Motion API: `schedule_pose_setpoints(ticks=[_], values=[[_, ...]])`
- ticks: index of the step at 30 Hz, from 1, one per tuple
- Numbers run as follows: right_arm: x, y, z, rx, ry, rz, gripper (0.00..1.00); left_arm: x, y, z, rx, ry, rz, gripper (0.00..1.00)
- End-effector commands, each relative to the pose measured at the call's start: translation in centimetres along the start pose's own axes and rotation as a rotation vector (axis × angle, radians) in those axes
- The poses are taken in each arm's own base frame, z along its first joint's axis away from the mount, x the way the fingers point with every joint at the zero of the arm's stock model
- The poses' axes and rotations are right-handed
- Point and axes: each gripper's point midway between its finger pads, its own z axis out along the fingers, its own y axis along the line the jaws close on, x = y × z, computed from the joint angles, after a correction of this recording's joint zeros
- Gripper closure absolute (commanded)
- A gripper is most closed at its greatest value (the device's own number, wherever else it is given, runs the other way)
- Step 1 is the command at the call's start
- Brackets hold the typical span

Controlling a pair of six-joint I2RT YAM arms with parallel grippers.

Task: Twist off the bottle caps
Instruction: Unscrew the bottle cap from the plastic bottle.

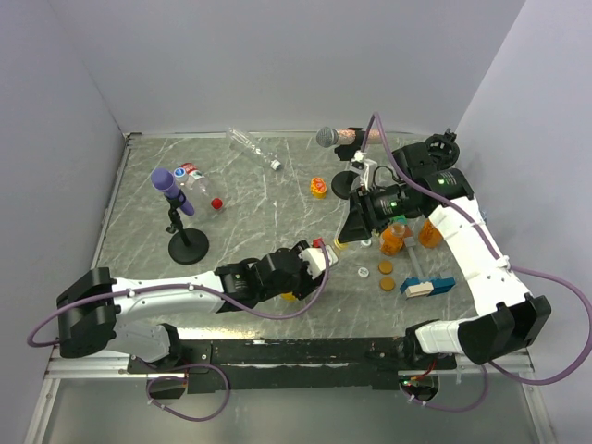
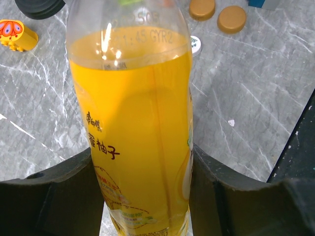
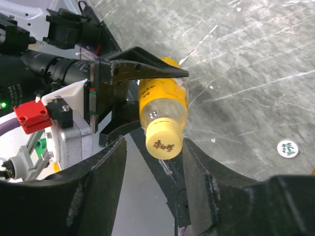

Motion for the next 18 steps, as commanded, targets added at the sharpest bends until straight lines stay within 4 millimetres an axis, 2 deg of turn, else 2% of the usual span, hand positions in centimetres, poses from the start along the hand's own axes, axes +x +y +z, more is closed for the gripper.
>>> schedule_pose_setpoints(ticks=[1, 8, 18], values=[[-0.3, 0.8, -0.3, -0.006, 0.000, -0.011, 0.46, -6.8, 0.1, -0.4, -0.004, -0.201, -0.055, 0.95], [-0.1, 0.4, 0.2, 0.009, 0.024, -0.007, 0.49, -7.0, -0.2, 0.0, 0.006, -0.203, -0.056, 0.95], [0.3, -1.0, 0.5, 0.078, 0.044, 0.005, 0.45, -7.3, 0.1, -0.3, -0.005, -0.219, -0.073, 0.95]])
